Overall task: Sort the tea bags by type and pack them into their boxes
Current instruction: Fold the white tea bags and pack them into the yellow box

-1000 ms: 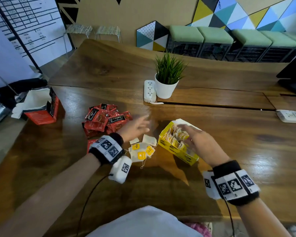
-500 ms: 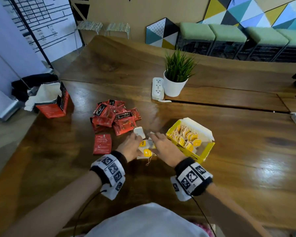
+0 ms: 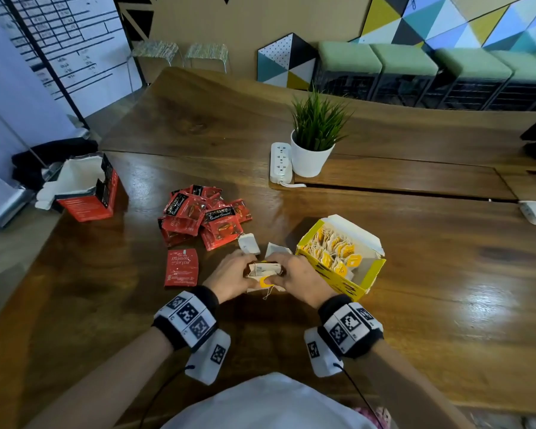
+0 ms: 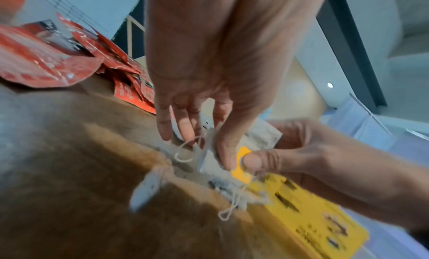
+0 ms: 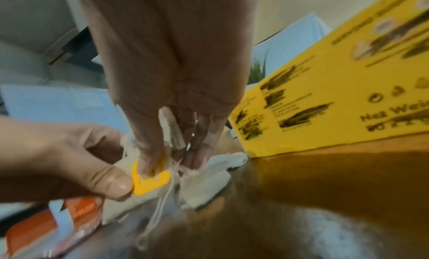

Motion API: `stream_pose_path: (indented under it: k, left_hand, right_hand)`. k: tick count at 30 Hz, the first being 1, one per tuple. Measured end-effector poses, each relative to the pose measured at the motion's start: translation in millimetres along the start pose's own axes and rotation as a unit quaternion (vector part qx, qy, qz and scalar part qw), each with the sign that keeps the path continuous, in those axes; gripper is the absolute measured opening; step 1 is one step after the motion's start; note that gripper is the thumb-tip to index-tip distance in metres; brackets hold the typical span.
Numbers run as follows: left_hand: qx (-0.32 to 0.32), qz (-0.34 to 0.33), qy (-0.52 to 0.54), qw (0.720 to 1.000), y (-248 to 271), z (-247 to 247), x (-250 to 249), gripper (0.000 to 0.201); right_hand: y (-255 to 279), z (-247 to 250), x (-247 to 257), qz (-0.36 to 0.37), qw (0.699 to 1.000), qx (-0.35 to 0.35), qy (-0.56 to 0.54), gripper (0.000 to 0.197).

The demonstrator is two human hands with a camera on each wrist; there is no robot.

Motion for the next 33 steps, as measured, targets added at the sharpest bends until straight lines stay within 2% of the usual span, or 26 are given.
stream_pose_path:
  k: [2, 4, 6, 10, 13, 15, 18, 19, 23, 25, 27, 31, 33]
  left_hand:
    - [0.003, -0.014, 0.117, 0.993, 5.5, 9.1, 2.8, 0.053]
    - [0.034, -0.026, 0.271, 0.962, 11.6, 12.4, 3.7, 0.042]
    - [0.05, -0.039, 0.348, 0.935, 17.4, 14.4, 1.4, 0.035]
    - [0.076, -0.056, 0.318, 0.944, 22.1, 11.3, -5.4, 0.044]
    - [0.084, -0.065, 0.339, 0.935, 24.5, 10.7, -7.2, 0.033]
    - [0.08, -0.067, 0.414, 0.904, 24.9, 12.7, -3.9, 0.026]
    - [0.056, -0.026, 0.536, 0.842, 24.1, 16.6, 3.0, 0.028]
    - [0.045, -0.015, 0.55, 0.834, 23.9, 17.2, 5.6, 0.027]
    - [0.024, -0.031, 0.512, 0.858, 28.9, 25.7, 3.4, 0.017]
    - [0.015, -0.035, 0.47, 0.882, 31.8, 27.8, 2.5, 0.016]
    - [0.011, -0.036, 0.432, 0.901, 33.1, 27.7, 1.3, 0.026]
    - [0.026, -0.055, 0.424, 0.904, 34.0, 25.2, -0.4, 0.051]
    - [0.023, -0.065, 0.376, 0.924, 34.4, 23.7, -3.0, 0.056]
  right_hand:
    - [6.3, 11.1, -3.5, -0.004, 0.995, -0.028, -0.098, 0.033]
    - [12.5, 15.5, -5.1, -0.002, 0.974, -0.03, -0.226, 0.024]
    - [16.6, 15.4, -3.0, 0.001, 0.947, -0.022, -0.319, 0.02]
    - [17.6, 15.8, -0.5, -0.002, 0.948, -0.025, -0.316, 0.021]
    - [19.9, 20.6, -1.4, 0.001, 0.941, -0.048, -0.336, 0.009]
    - [22.9, 25.7, -3.9, 0.001, 0.932, -0.071, -0.356, 0.009]
    - [28.1, 27.2, -2.0, -0.001, 0.928, -0.087, -0.361, 0.006]
    - [30.5, 25.8, -0.7, -0.003, 0.931, -0.092, -0.354, 0.006]
    - [44.9, 32.1, -0.2, -0.009, 0.943, -0.155, -0.295, 0.007]
    - [53.1, 41.9, -2.4, -0.007, 0.935, -0.19, -0.301, 0.007]
    - [61.3, 52.0, -0.9, 0.01, 0.924, -0.209, -0.321, 0.013]
    - [76.0, 66.9, 15.8, 0.053, 0.913, -0.212, -0.344, 0.018]
    - [81.3, 73.1, 25.4, 0.074, 0.9, -0.216, -0.371, 0.018]
Point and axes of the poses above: each hand's wrist, its own y-axis away from the middle knuckle, its own z-axis out of the back of the hand, x = y × z, the point moved 6 cm from there along -y, towards the middle knuckle, and after that the axes turned 10 degrees about x, right-handed, at the moved point
